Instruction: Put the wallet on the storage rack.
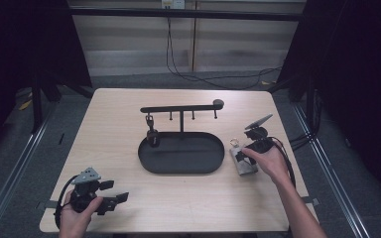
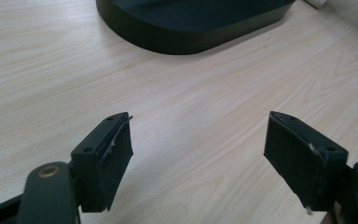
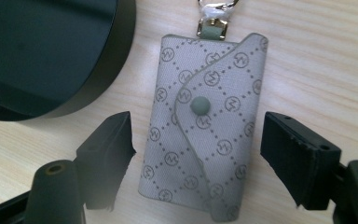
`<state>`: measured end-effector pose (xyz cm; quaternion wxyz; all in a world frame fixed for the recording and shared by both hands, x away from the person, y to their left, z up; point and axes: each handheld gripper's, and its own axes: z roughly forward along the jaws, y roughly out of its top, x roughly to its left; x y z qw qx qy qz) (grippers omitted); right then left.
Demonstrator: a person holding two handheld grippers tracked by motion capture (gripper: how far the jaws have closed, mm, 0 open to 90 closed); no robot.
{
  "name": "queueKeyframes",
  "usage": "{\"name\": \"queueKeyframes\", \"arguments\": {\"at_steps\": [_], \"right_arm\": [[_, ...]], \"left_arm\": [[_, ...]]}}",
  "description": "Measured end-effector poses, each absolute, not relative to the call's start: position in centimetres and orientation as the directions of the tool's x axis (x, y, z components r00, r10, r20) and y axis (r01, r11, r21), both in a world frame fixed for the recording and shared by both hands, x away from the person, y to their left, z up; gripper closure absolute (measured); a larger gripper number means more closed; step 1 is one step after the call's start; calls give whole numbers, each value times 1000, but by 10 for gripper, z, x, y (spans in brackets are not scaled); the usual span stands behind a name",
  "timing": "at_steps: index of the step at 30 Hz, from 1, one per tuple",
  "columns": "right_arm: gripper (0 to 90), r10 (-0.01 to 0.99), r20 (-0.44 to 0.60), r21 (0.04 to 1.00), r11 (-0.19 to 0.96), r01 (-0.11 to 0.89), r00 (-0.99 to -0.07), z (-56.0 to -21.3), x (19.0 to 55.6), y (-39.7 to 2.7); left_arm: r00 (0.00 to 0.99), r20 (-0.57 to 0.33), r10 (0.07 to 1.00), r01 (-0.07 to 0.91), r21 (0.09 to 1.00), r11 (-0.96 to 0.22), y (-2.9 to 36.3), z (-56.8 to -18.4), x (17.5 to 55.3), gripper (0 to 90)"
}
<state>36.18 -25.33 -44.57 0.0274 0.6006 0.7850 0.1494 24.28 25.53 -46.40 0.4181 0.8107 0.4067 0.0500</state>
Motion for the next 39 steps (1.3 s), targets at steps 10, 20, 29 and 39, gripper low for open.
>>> {"name": "queueKeyframes", "arguments": {"at_steps": [10, 20, 29, 39], "right_arm": [[256, 961, 120, 208, 221, 953, -249, -462, 374, -249], [246, 964, 115, 183, 216, 959, -239, -470, 380, -246], [259, 966, 66, 151, 240, 959, -252, -474, 382, -240], [317, 970, 49, 119, 232, 965, -239, -472, 385, -236]], "left_arm": [[657, -275, 702, 626, 718, -304, 257, -464, 244, 230], [656, -280, 701, 626, 721, -297, 260, -463, 244, 226], [657, -285, 698, 632, 713, -304, 259, -464, 244, 226], [656, -288, 697, 632, 715, -300, 260, -463, 244, 226]]}}
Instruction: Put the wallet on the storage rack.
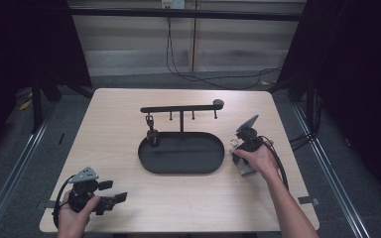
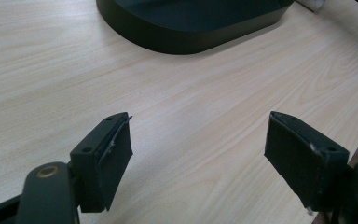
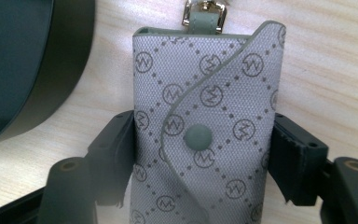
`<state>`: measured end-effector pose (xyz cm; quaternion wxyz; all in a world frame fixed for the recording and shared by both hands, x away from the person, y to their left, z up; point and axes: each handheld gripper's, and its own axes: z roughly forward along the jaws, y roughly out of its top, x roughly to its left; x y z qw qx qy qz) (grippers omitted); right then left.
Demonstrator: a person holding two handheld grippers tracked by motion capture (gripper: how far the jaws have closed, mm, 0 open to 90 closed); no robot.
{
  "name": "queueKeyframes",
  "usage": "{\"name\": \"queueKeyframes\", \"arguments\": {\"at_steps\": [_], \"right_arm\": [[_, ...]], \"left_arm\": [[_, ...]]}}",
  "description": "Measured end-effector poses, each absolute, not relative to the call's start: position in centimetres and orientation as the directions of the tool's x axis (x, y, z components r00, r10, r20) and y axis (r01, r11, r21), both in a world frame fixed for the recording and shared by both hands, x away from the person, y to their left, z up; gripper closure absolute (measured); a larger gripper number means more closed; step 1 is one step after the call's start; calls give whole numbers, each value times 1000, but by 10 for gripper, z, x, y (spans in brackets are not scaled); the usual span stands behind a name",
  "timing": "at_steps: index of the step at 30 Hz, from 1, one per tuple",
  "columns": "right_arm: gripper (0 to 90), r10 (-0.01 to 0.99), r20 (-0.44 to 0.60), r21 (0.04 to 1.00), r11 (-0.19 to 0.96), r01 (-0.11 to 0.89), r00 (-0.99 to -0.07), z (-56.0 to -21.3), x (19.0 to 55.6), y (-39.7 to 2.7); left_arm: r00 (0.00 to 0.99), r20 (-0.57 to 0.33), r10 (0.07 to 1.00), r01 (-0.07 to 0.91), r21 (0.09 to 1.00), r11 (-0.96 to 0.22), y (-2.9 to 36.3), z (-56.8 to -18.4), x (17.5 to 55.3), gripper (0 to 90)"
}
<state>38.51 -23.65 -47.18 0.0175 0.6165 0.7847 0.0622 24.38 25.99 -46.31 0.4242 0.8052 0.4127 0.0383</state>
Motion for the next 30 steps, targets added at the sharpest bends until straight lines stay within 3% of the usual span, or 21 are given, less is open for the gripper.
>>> {"name": "queueKeyframes", "arguments": {"at_steps": [30], "right_arm": [[337, 970, 115, 136, 199, 971, -215, -445, 381, -253]], "left_arm": [[661, -282, 695, 619, 729, -293, 261, -461, 244, 221]]}}
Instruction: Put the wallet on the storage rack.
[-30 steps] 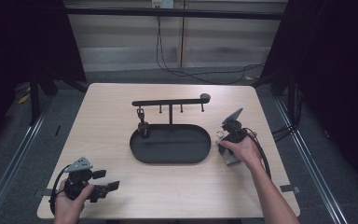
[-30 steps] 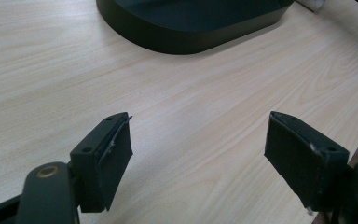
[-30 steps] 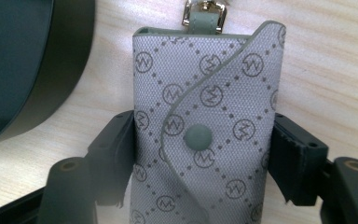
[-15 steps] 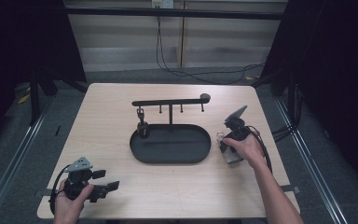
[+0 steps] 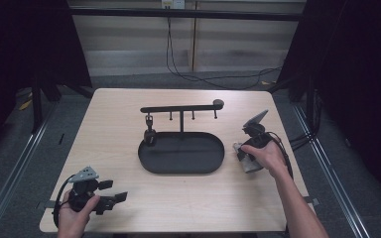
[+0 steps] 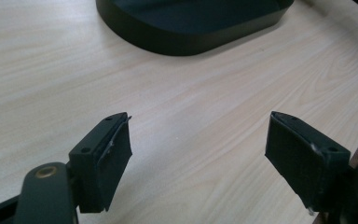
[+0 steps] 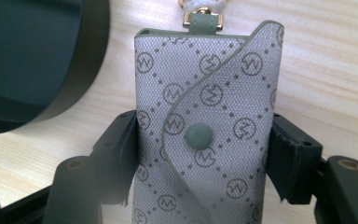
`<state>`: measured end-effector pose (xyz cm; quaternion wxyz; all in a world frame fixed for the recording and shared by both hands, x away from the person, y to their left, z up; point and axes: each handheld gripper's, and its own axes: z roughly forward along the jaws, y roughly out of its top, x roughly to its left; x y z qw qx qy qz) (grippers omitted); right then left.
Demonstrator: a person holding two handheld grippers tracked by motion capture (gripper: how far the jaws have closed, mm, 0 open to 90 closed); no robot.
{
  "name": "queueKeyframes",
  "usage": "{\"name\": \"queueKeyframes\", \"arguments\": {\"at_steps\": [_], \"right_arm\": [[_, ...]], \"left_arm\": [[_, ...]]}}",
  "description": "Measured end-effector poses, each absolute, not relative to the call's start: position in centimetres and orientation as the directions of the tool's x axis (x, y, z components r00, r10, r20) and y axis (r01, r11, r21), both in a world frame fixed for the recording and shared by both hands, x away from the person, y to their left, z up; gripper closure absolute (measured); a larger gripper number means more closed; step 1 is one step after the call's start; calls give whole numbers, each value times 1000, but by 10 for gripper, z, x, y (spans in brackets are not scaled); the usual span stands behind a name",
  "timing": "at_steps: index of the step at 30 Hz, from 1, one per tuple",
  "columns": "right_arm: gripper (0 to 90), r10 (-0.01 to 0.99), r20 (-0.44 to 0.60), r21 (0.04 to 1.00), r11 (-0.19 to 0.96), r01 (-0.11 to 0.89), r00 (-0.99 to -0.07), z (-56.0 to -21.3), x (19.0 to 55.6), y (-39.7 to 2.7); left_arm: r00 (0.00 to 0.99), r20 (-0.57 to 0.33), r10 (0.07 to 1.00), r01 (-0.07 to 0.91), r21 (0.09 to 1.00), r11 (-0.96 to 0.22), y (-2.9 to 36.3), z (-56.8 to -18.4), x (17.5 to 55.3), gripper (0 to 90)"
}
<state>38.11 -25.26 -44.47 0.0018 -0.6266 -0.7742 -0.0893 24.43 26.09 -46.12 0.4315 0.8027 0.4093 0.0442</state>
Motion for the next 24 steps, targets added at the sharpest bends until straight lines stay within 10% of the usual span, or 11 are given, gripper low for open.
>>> {"name": "queueKeyframes", "arguments": {"at_steps": [24], "right_arm": [[338, 966, 153, 183, 182, 966, -211, -414, 381, -262]], "left_arm": [[661, -290, 692, 612, 741, -274, 261, -460, 243, 221]]}}
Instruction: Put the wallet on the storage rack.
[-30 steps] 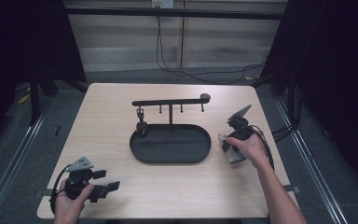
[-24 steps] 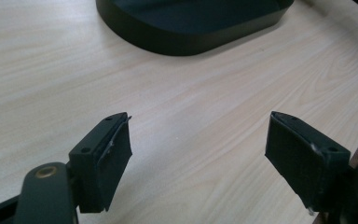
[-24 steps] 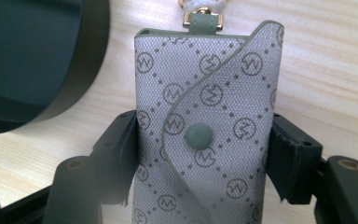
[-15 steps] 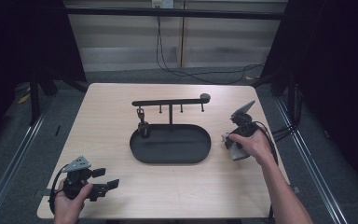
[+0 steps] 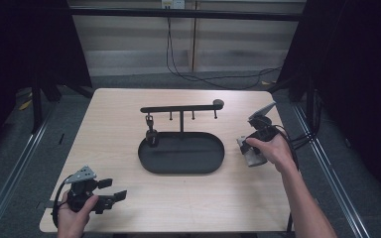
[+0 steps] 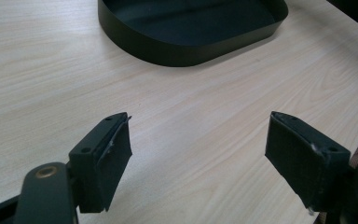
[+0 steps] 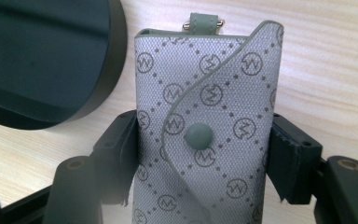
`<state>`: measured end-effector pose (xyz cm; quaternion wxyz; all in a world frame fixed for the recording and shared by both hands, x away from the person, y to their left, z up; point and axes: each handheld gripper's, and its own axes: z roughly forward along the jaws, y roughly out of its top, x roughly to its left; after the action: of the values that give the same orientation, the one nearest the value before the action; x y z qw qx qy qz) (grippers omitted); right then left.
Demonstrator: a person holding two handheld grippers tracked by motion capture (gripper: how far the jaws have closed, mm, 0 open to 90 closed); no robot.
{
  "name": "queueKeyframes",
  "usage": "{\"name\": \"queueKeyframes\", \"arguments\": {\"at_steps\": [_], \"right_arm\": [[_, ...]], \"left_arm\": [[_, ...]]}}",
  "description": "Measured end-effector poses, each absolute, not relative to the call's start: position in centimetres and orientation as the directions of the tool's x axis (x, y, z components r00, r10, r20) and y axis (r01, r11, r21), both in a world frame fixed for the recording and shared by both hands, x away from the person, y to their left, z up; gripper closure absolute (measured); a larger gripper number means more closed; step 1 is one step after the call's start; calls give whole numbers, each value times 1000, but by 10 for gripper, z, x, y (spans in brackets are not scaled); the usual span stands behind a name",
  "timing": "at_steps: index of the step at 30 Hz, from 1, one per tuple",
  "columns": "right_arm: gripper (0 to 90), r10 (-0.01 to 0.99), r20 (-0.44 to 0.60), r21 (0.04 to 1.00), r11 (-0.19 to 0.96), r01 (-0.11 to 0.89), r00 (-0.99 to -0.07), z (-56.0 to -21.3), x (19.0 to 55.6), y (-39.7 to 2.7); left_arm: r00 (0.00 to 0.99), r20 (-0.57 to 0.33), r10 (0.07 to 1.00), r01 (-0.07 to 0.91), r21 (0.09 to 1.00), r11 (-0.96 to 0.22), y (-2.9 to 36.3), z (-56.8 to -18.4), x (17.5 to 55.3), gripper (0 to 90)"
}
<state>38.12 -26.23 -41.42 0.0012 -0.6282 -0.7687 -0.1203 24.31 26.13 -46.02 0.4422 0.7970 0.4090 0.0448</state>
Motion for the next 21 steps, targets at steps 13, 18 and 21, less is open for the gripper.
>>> {"name": "queueKeyframes", "arguments": {"at_steps": [13, 18, 21], "right_arm": [[338, 967, 140, 206, 181, 962, -212, -398, 380, -260], [338, 968, 138, 211, 178, 961, -210, -394, 380, -262], [338, 968, 137, 220, 179, 959, -212, -390, 379, -261]], "left_arm": [[672, -289, 682, 610, 738, -289, 260, -460, 243, 221], [672, -288, 682, 610, 737, -290, 260, -460, 243, 221], [670, -291, 682, 613, 736, -288, 260, -461, 243, 221]]}}
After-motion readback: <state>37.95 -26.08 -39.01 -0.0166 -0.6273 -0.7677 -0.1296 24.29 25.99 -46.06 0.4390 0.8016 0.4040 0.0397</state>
